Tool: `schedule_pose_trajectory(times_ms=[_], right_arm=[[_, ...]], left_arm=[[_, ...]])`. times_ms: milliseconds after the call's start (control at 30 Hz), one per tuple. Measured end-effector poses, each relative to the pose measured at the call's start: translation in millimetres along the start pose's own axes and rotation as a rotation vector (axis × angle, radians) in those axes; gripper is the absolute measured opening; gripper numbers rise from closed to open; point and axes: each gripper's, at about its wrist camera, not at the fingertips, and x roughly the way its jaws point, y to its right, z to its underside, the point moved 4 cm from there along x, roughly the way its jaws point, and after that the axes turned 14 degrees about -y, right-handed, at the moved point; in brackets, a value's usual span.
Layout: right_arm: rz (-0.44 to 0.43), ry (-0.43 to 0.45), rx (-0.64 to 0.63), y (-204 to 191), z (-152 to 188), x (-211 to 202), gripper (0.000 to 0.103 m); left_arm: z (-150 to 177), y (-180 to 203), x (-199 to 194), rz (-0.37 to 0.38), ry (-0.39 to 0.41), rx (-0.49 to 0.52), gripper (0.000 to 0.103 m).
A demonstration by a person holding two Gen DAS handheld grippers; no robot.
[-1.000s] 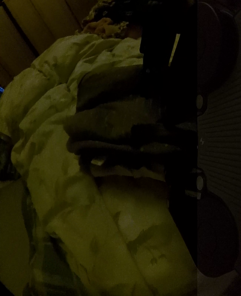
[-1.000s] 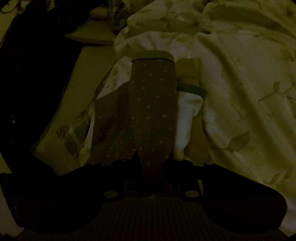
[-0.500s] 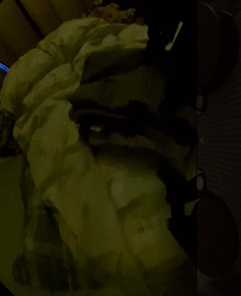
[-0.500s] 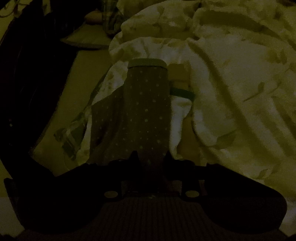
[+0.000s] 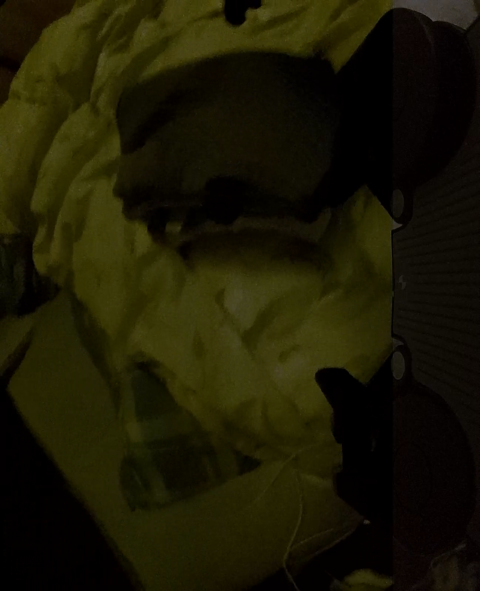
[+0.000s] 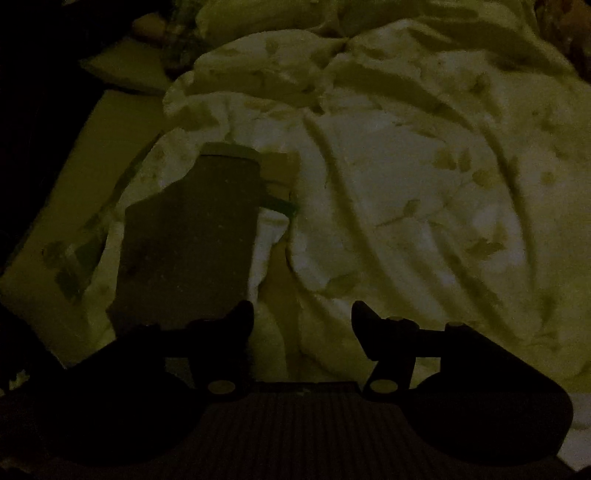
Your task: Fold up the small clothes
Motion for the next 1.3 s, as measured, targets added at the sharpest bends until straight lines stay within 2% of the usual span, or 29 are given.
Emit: schedule_pose_trajectory(times_ms=[67, 167, 267, 433, 567, 833, 1300], right_arm=[[0.003, -0.012, -0.063, -12.7, 4.4, -8.8, 0.076], [0.089, -0.031, -0.205, -40.6, 12.2, -20.3, 0.079], [0.161, -0.030, -0.301, -63.7, 18.2, -30.5, 0.090], [0.232, -0.017, -0.390, -83.2, 25.8, -39.3, 0.095], [0.237, -0.031, -0.408, -90.7, 30.1, -37.5, 0.096], [0.244, -0.092, -0.414, -100.3, 31.9, -22.4, 0.097], [0.276, -0.109, -0.443, -108.8, 28.0, -13.7, 0.097]], left_arm=[[6.2, 10.4, -10.6, 0.012, -0.008, 0.032, 0.103], [14.2, 29.4, -22.0, -0.037, -0.026, 0.102, 0.103], [20.1, 46.9, -28.9, -0.078, -0.017, 0.164, 0.103], [22.4, 64.0, -36.4, -0.081, -0.018, 0.175, 0.103], [22.7, 72.7, -36.4, -0.063, -0.021, 0.174, 0.103], [22.2, 72.8, -24.8, -0.078, -0.068, 0.178, 0.103], [20.2, 68.5, -18.0, -0.084, -0.096, 0.175, 0.103]])
